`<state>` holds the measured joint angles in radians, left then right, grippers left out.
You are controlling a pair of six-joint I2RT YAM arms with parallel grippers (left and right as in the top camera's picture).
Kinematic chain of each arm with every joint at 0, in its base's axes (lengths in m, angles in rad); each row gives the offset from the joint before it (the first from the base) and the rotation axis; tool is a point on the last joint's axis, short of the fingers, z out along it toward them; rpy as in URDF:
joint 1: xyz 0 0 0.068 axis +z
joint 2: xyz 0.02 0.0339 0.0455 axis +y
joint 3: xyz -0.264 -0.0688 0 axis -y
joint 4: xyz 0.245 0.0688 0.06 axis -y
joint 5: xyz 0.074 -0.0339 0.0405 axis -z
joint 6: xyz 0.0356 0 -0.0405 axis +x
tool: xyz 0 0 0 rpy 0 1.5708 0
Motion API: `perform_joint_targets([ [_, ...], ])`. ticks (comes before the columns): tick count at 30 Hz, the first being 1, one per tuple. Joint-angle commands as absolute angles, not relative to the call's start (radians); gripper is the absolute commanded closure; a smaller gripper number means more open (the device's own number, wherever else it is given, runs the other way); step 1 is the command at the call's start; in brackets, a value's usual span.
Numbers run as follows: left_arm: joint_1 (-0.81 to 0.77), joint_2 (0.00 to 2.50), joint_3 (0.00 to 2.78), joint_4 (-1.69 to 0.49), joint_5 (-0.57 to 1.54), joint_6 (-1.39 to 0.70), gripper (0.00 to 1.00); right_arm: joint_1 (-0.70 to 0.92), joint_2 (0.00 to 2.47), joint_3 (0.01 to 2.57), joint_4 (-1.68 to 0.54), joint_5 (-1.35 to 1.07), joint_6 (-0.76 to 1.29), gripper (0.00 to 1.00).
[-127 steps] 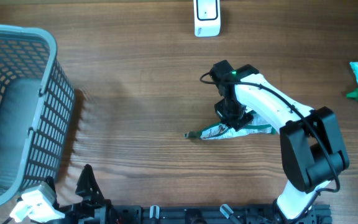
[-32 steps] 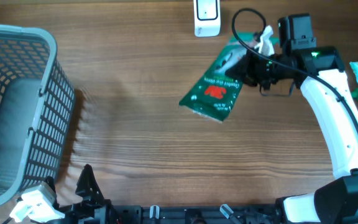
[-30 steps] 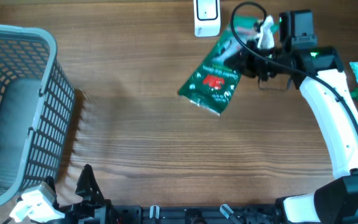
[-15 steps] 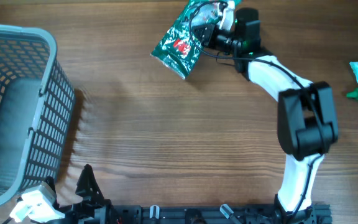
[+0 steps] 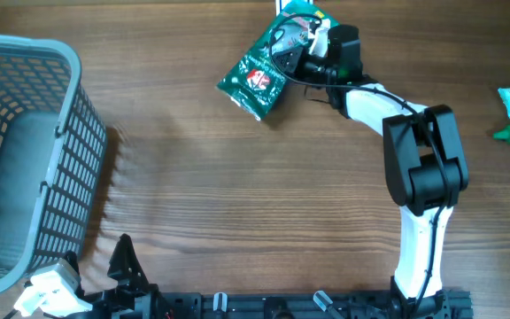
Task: Scan the item barcode
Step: 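Move the glove pack right and release it at the table edge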
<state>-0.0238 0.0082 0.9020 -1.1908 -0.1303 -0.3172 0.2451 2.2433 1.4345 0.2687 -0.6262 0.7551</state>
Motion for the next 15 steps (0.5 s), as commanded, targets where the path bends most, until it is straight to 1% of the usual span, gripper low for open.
perform_joint_targets([
  [1,-0.017,0.006,0.901,-1.19,-0.132,-0.323,0.0,0.228,2.072,1.455,0.099,-0.615,0.629,0.95],
  [2,-0.017,0.006,0.901,-1.19,-0.132,-0.323,0.0,0.221,2.027,1.455,0.027,-0.572,0.616,0.95],
  [4,-0.017,0.006,0.901,-1.19,-0.132,-0.323,0.0,0.19,1.892,1.455,-0.188,-0.446,0.551,0.95],
  [6,-0.017,0.006,0.901,-1.19,-0.132,-0.323,0.0,0.144,1.81,1.455,-0.34,-0.37,0.509,0.96],
  [7,-0.017,0.006,0.901,-1.19,-0.132,-0.323,0.0,0.099,1.77,1.455,-0.44,-0.318,0.494,0.95],
  [8,-0.017,0.006,0.901,-1.19,-0.132,-0.323,0.0,0.037,1.746,1.455,-0.545,-0.216,0.501,0.95],
  [10,-0.017,0.006,0.901,-1.19,-0.132,-0.323,0.0,-0.06,1.749,1.449,-0.646,-0.02,0.56,0.95],
  [12,-0.017,0.006,0.901,-1.19,-0.132,-0.323,0.0,-0.168,1.769,1.423,-0.626,0.124,0.597,0.95],
  [15,-0.017,0.006,0.901,-1.19,-0.132,-0.323,0.0,-0.299,1.843,1.405,-0.502,0.165,0.606,0.95],
])
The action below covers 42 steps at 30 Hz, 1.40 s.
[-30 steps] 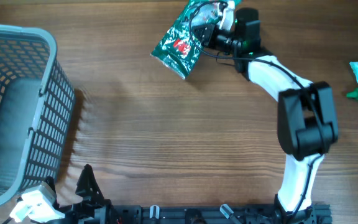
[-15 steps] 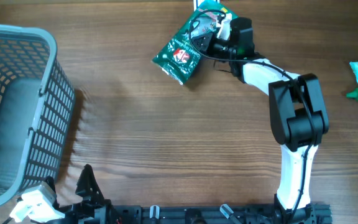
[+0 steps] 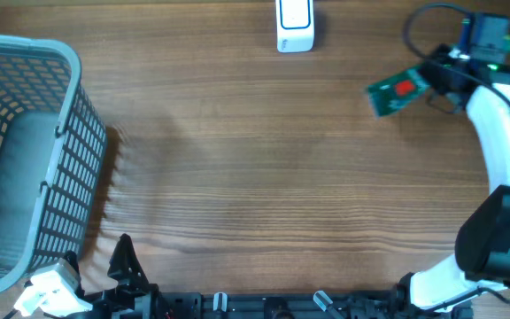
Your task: Scan the item barcode
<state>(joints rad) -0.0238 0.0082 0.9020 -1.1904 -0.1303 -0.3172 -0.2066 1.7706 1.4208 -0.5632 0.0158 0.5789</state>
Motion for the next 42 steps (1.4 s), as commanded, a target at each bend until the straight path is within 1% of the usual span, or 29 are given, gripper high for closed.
perform_joint_targets([
  [1,-0.017,0.006,0.901,-1.19,-0.132,-0.323,0.0,-0.339,1.881,1.405,-0.452,0.165,0.606,0.95],
  [4,-0.017,0.006,0.901,-1.19,-0.132,-0.323,0.0,-0.423,1.996,1.405,-0.356,0.165,0.602,0.95],
  [7,-0.017,0.006,0.901,-1.19,-0.132,-0.323,0.0,-0.48,2.055,1.406,-0.353,0.142,0.604,0.95],
  [9,-0.017,0.006,0.901,-1.19,-0.132,-0.323,0.0,-0.501,2.004,1.441,-0.417,0.094,0.601,0.75],
  [11,-0.017,0.006,0.901,-1.19,-0.132,-0.323,0.0,-0.504,1.924,1.495,-0.472,0.077,0.584,0.36],
  [12,-0.017,0.006,0.901,-1.19,-0.132,-0.323,0.0,-0.502,1.866,1.526,-0.511,0.069,0.575,0.05],
  [13,-0.017,0.006,0.901,-1.19,-0.132,-0.323,0.0,-0.501,1.793,1.549,-0.548,0.046,0.576,0.0],
  [15,-0.017,0.006,0.901,-1.19,-0.132,-0.323,0.0,-0.501,1.691,1.557,-0.589,0.007,0.582,0.0],
  [19,-0.017,0.006,0.901,-1.19,-0.132,-0.323,0.0,-0.501,1.422,1.557,-0.693,-0.214,0.563,0.0],
  [23,-0.017,0.006,0.901,-1.19,-0.132,-0.323,0.0,-0.501,1.2,1.557,-0.773,-0.701,0.384,0.0],
  [24,-0.017,0.006,0.901,-1.19,-0.132,-0.323,0.0,-0.501,1.142,1.557,-0.822,-0.755,0.365,0.0],
  [27,-0.017,0.006,0.901,-1.19,-0.132,-0.323,0.0,-0.501,1.0,1.557,-1.011,-0.723,0.369,0.0],
  [29,-0.017,0.006,0.901,-1.19,-0.132,-0.323,0.0,-0.501,0.95,1.557,-1.143,-0.722,0.37,0.0],
  [32,-0.017,0.006,0.901,-1.19,-0.132,-0.323,0.0,-0.501,0.921,1.557,-1.253,-0.714,0.352,0.0],
  [34,-0.017,0.006,0.901,-1.19,-0.132,-0.323,0.0,-0.501,0.92,1.557,-1.342,-0.582,0.274,0.0],
  [35,-0.017,0.006,0.901,-1.19,-0.132,-0.323,0.0,-0.501,0.92,1.557,-1.376,-0.573,0.209,0.0],
  [36,-0.017,0.006,0.901,-1.19,-0.132,-0.323,0.0,-0.501,0.919,1.557,-1.413,-0.586,0.086,0.0],
  [37,-0.017,0.006,0.901,-1.19,-0.132,-0.323,0.0,-0.501,0.919,1.557,-1.465,-0.627,-0.115,0.0],
  [39,-0.017,0.006,0.901,-1.19,-0.132,-0.323,0.0,-0.501,0.917,1.556,-1.541,-0.701,-0.392,0.0],
  [42,-0.017,0.006,0.901,-1.19,-0.132,-0.323,0.0,-0.501,0.871,1.523,-1.551,-0.815,-0.569,0.0],
])
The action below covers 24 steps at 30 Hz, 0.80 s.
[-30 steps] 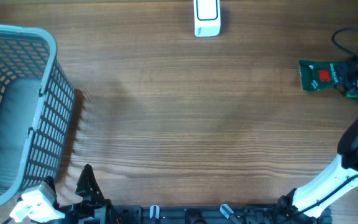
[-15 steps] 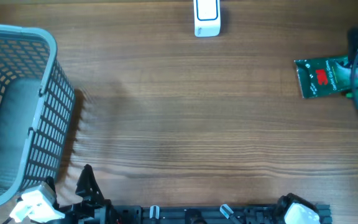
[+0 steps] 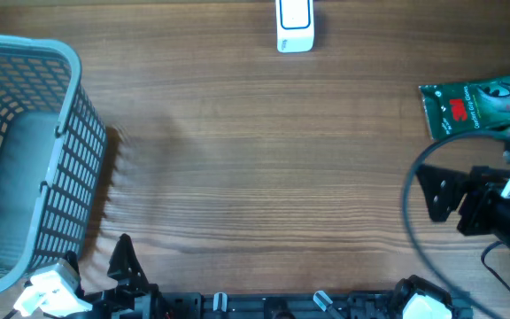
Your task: Scan the item barcode
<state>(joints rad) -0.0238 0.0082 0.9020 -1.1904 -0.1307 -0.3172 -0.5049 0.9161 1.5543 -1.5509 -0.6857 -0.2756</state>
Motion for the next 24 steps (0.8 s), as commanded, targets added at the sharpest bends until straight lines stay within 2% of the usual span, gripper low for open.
perform_joint_targets([
  [1,-0.017,0.006,0.901,-1.19,-0.132,-0.323,0.0,-0.501,0.854,1.511,-1.544,-0.841,-0.586,0.0],
  [4,-0.017,0.006,0.901,-1.19,-0.132,-0.323,0.0,-0.501,0.783,1.43,-1.452,-0.875,-0.563,0.0],
  [8,-0.017,0.006,0.901,-1.19,-0.132,-0.323,0.0,-0.474,0.672,1.234,-1.229,-0.875,-0.386,0.0],
  [14,-0.017,0.006,0.901,-1.19,-0.132,-0.323,0.0,-0.184,0.403,0.7,-0.462,-0.783,-0.08,0.0],
  [18,-0.017,0.006,0.901,-1.19,-0.132,-0.323,0.0,-0.07,0.214,0.408,-0.106,-0.591,0.073,0.0],
  [20,-0.017,0.006,0.901,-1.19,-0.132,-0.323,0.0,-0.025,0.096,0.291,-0.022,-0.457,0.152,0.0],
  [24,-0.017,0.006,0.901,-1.19,-0.132,-0.323,0.0,-0.005,0.008,0.157,0.089,-0.391,0.163,0.0],
])
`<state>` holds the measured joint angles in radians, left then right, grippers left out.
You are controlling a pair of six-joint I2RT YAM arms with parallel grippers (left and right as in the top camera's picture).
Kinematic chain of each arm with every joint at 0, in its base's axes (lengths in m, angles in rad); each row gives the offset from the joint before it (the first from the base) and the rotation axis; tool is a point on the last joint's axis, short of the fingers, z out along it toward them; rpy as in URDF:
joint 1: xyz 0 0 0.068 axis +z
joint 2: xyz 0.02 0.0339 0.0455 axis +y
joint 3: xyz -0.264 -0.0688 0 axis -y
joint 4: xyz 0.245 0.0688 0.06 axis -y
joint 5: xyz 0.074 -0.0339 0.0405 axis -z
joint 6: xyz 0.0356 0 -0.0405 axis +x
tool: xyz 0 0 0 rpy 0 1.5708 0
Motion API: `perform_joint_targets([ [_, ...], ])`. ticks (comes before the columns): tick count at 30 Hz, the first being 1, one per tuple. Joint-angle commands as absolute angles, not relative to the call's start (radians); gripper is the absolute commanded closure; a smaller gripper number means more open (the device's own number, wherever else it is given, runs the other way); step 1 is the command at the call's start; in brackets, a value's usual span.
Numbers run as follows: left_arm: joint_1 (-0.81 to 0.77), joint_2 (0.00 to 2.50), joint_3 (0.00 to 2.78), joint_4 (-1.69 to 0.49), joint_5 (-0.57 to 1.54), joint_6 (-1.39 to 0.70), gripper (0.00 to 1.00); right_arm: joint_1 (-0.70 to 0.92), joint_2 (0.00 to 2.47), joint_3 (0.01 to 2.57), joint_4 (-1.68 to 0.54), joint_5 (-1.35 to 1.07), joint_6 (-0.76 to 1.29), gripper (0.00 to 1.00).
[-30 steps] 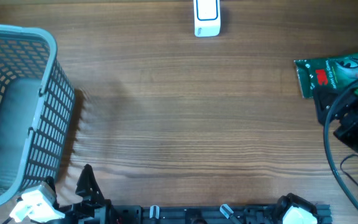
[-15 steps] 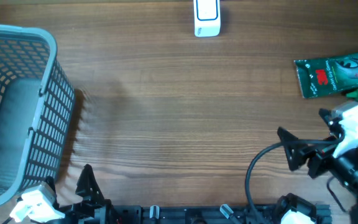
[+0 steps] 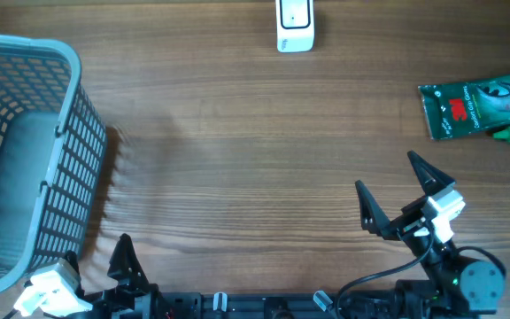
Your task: Scan the item barcode
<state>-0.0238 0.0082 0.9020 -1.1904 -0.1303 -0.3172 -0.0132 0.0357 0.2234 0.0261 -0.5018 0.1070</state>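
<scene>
A green packet with a red logo lies flat at the right edge of the table. The white barcode scanner stands at the far edge, centre. My right gripper is open near the front edge at the right, holding nothing, well below the packet. My left gripper sits at the front left corner with its dark fingers spread open and nothing between them.
A grey mesh basket fills the left side of the table. A red and yellow tube lies just below the green packet at the right edge.
My right arm has drawn back from beside the packet to the front edge, and its gripper now shows open. The packet stays where it lay. The left arm is unchanged.
My right gripper held the green packet over the scanner at the far edge. Then it carried the packet at the far right. Later the packet lay flat at the right edge with the arm below it, and now the arm rests at the front.
</scene>
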Motion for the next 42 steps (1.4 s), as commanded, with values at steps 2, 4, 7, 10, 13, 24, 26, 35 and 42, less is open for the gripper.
perform_joint_targets([
  [2,-0.017,0.006,0.901,-1.19,-0.132,-0.323,0.0,-0.004,0.003,0.11,0.143,-0.378,0.156,0.0],
  [4,-0.017,0.006,0.901,-1.19,-0.132,-0.323,0.0,-0.004,0.003,0.059,0.168,-0.346,0.158,0.0],
  [7,-0.017,0.006,0.901,-1.19,-0.132,-0.323,0.0,-0.003,0.003,0.004,0.151,-0.312,0.157,0.0],
  [10,-0.017,0.006,0.901,-1.19,-0.132,-0.323,0.0,-0.003,0.003,0.005,0.105,-0.275,0.157,0.0],
  [13,-0.017,0.006,0.901,-1.19,-0.132,-0.323,0.0,-0.003,0.003,0.005,0.017,-0.242,0.159,0.0],
  [24,-0.017,0.006,0.901,-1.19,-0.132,-0.323,0.0,-0.003,0.005,0.005,0.018,-0.233,0.115,0.0],
  [26,-0.017,0.006,0.901,-1.19,-0.132,-0.323,0.0,-0.003,0.005,0.005,0.018,-0.233,0.115,0.0],
  [35,-0.017,0.006,0.901,-1.19,-0.132,-0.323,0.0,-0.003,0.005,0.005,0.018,-0.233,0.115,0.0],
  [42,-0.015,0.004,0.688,-0.76,0.04,-0.142,0.0,-0.003,0.005,0.005,0.018,-0.233,0.115,0.0],
])
